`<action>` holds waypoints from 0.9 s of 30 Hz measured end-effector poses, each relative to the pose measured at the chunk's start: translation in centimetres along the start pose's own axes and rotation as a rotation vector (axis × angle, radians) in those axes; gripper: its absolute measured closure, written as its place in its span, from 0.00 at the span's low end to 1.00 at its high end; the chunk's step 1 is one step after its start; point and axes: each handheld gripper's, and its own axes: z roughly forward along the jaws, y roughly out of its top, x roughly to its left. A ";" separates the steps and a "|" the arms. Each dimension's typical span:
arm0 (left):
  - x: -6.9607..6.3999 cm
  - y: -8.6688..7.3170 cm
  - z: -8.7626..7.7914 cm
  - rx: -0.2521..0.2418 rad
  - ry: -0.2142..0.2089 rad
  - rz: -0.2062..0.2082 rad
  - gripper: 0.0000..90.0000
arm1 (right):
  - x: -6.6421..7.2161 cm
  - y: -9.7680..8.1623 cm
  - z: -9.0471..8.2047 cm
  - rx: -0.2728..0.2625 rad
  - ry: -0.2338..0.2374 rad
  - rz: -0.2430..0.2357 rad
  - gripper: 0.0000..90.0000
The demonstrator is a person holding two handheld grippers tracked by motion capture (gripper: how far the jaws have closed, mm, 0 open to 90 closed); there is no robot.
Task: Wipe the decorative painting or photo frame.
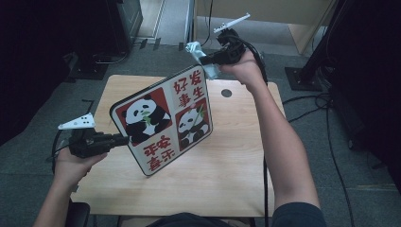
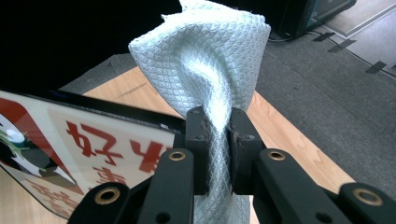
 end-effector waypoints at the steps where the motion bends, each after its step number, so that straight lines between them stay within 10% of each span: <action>1: 0.0 0.0 0.0 0.000 0.000 0.000 0.88 | -0.1 -0.2 0.0 0.003 -0.001 0.001 0.90; 27: -0.1 0.1 0.0 0.004 0.005 0.001 0.88 | -1.4 -4.3 0.8 0.006 0.000 -0.024 0.90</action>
